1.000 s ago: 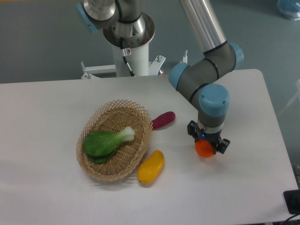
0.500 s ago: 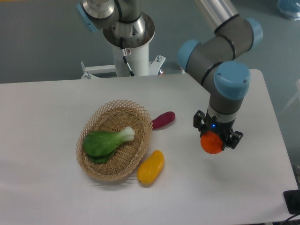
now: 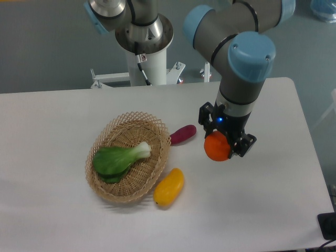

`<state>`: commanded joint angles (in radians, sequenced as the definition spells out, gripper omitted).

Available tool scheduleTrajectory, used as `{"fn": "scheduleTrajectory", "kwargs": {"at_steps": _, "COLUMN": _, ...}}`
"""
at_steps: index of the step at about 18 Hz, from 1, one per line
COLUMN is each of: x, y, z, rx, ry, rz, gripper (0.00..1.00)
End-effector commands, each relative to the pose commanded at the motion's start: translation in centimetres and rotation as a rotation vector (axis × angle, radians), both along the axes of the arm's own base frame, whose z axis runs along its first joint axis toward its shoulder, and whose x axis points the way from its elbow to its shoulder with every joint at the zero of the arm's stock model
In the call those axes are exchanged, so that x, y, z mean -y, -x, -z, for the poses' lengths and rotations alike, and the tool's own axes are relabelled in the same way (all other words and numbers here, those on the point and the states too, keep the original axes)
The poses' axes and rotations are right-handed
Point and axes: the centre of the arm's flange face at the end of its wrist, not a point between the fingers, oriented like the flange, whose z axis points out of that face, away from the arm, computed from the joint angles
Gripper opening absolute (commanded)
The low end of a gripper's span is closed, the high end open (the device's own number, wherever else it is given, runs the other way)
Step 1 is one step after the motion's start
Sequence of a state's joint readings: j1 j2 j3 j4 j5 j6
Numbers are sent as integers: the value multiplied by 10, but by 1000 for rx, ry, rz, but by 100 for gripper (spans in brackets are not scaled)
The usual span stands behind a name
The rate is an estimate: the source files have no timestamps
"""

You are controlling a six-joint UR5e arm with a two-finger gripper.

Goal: Pick up the orange from the table
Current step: 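Lift the grasped orange up off the table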

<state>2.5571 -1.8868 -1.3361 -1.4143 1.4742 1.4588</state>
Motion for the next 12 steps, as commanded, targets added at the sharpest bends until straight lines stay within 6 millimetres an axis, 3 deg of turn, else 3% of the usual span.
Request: {"fn": "scheduleTrajectory", "kwargs": {"at_steps": 12, "x": 5, "y": 1, "z": -5, "rx": -4, "ry": -10, "rz": -13, "gripper": 68}}
